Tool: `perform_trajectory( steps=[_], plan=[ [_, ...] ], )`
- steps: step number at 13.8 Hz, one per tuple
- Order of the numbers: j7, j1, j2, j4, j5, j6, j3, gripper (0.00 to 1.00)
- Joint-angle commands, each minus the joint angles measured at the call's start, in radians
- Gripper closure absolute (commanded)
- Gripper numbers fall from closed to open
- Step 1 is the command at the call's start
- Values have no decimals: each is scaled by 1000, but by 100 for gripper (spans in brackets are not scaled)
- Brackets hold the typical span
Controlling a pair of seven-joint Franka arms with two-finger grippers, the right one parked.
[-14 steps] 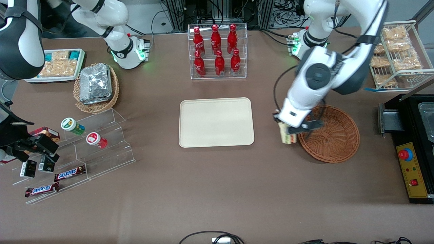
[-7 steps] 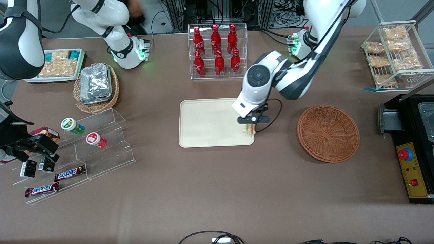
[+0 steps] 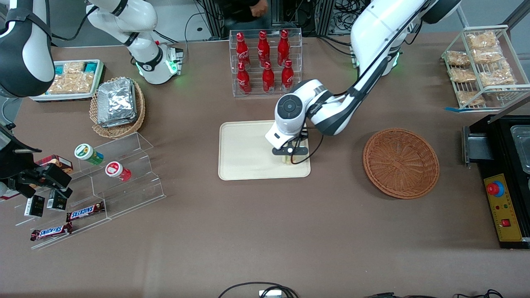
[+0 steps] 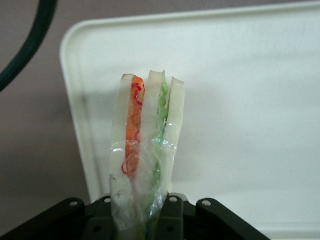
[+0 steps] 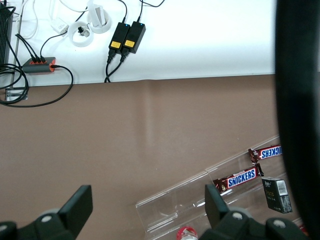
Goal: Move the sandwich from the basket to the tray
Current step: 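Lower the sandwich onto the cream tray with the left gripper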
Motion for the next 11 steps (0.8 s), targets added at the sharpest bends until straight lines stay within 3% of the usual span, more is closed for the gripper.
perform_trajectory(
  steps=[1, 3, 4, 6, 7, 11],
  plan=[
    [-35, -28, 46, 29, 27, 4, 9, 100],
    [-35, -29, 54, 23, 27, 4, 9, 100],
    [-40, -29, 57, 23, 27, 3, 9, 95],
    [-56, -29, 69, 25, 30, 3, 9, 24],
    [-60, -32, 69, 25, 43, 1, 9, 0],
    [-145, -32, 52, 58, 47, -8, 10, 0]
  ],
)
